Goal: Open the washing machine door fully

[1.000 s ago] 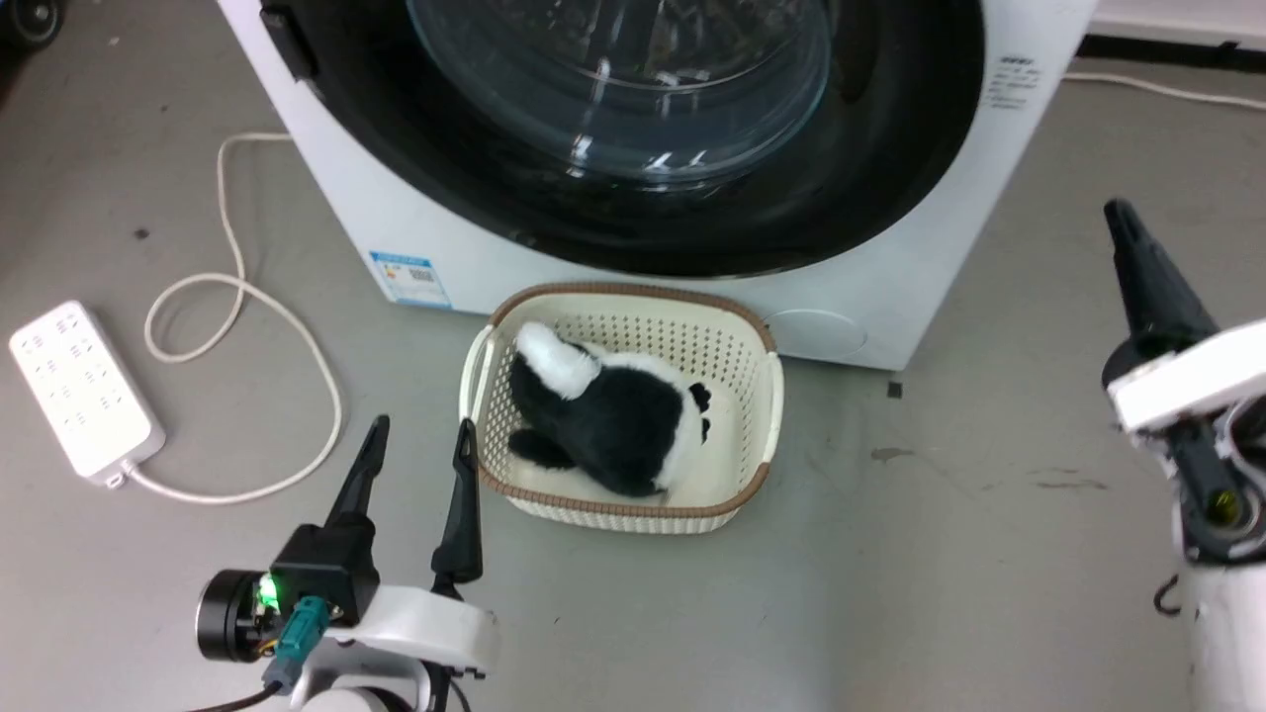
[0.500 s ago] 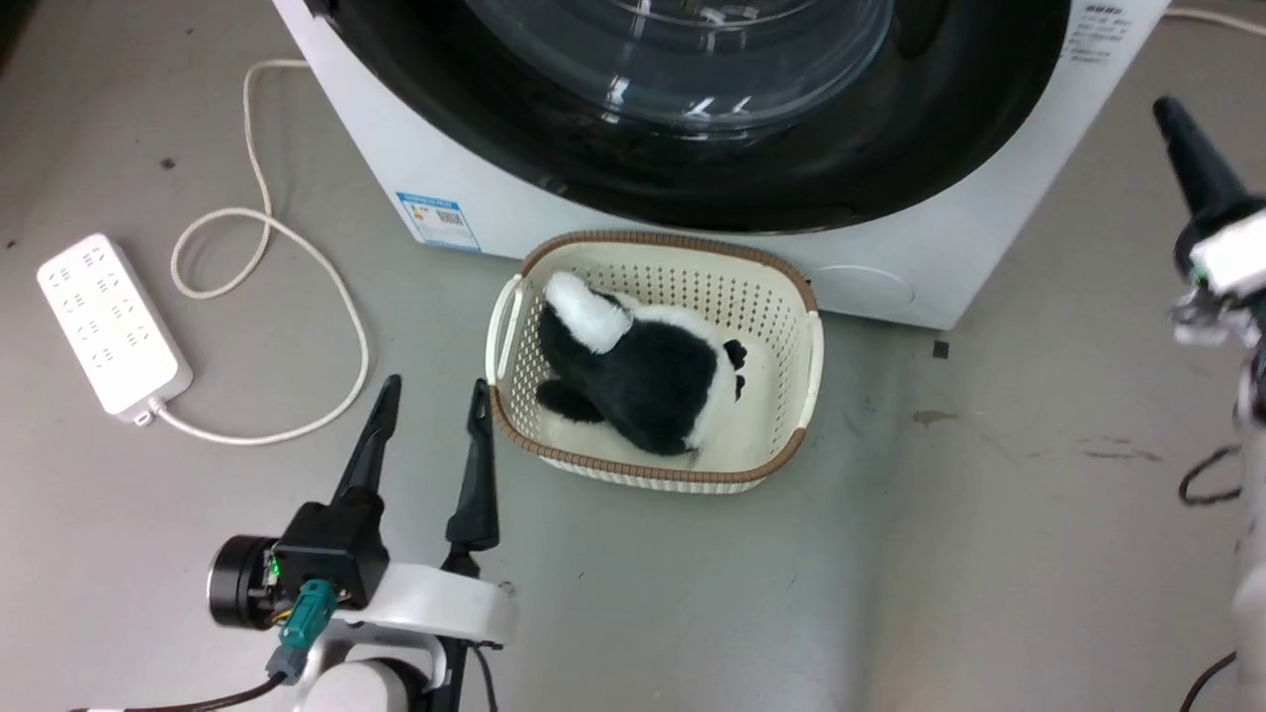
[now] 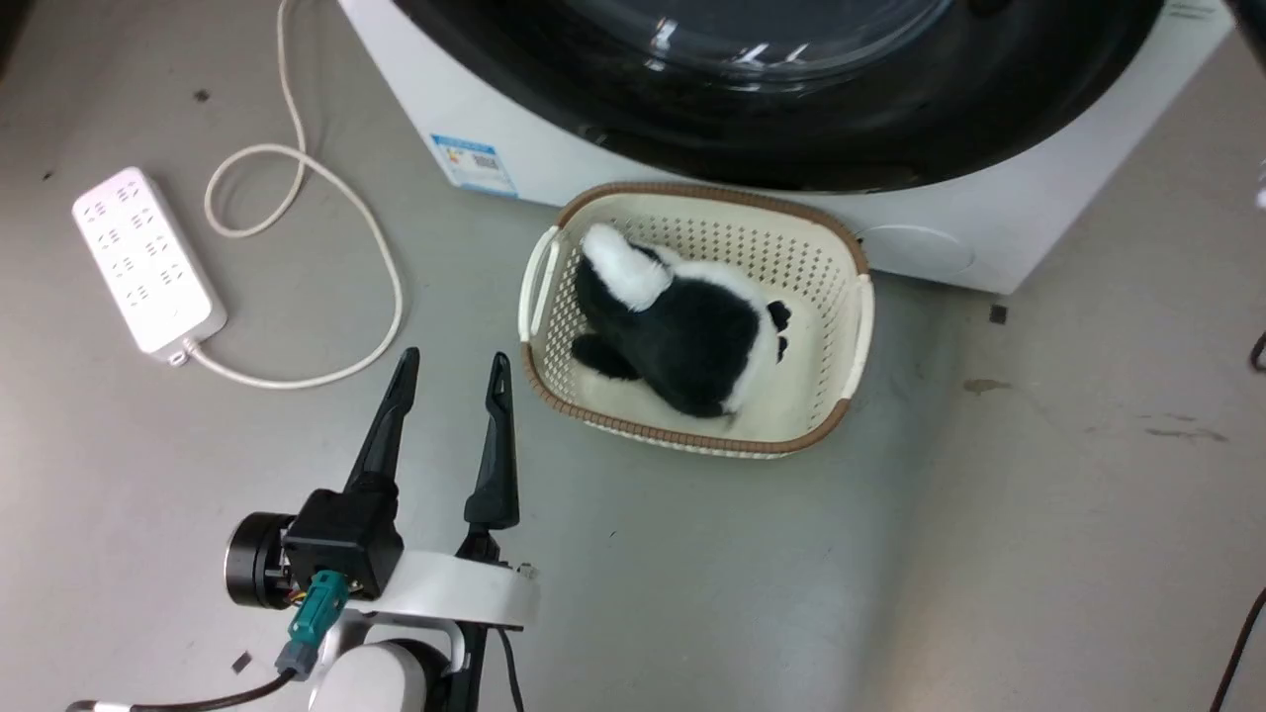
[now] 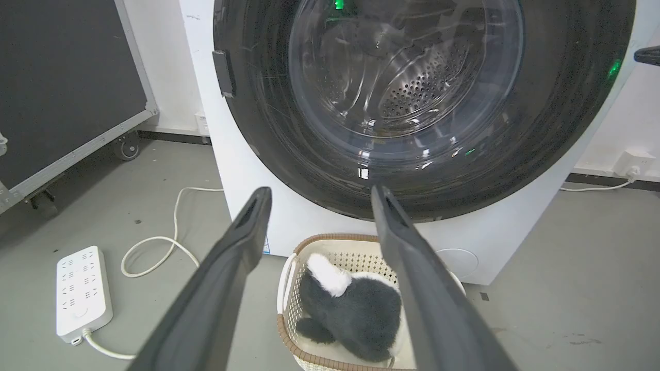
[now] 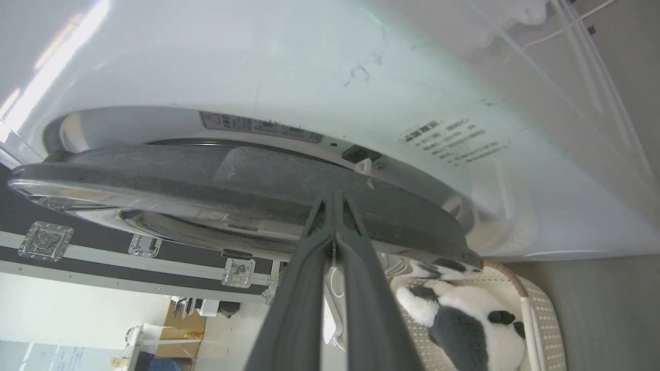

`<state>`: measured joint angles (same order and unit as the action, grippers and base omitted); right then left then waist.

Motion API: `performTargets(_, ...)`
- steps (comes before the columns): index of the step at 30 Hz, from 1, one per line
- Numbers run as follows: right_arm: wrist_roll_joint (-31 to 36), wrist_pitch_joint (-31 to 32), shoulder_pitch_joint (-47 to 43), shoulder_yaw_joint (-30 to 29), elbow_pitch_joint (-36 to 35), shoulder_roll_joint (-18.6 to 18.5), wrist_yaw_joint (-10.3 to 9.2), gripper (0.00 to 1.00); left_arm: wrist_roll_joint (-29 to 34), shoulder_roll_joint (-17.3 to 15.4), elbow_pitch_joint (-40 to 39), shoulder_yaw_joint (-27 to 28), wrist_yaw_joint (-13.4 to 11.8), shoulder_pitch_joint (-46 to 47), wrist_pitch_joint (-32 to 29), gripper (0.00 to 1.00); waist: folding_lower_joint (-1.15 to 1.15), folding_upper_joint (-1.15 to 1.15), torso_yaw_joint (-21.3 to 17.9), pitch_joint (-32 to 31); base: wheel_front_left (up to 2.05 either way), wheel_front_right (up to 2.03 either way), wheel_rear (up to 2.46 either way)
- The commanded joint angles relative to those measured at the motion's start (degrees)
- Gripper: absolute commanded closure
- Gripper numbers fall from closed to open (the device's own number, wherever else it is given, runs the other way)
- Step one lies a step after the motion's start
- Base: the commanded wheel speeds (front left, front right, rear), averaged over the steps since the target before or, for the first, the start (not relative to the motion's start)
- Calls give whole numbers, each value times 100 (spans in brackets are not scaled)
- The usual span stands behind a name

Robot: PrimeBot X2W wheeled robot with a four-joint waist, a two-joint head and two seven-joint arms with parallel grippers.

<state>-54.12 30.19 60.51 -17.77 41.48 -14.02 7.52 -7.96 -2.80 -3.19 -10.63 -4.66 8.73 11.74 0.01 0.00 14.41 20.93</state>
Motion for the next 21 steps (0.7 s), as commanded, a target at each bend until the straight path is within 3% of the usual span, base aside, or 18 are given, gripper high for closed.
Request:
performTargets(1,-146,159,336,-84,251,-104,-2,100,-45,-7,-21,-51,-46,121,74,0,-1,0,73,81,0,0,0)
performTargets(11,-474,845,1347,-427,1271,-353,-2,100,-153,-7,-61,-193,-131,240,194,0,-1,0,301,364,0,0,0)
performTargets(21,-814,1466,1785,-655,1766,-367,-3,100,-224,-8,-71,-320,-221,356,314,0,-1,0,441,490,0,0,0)
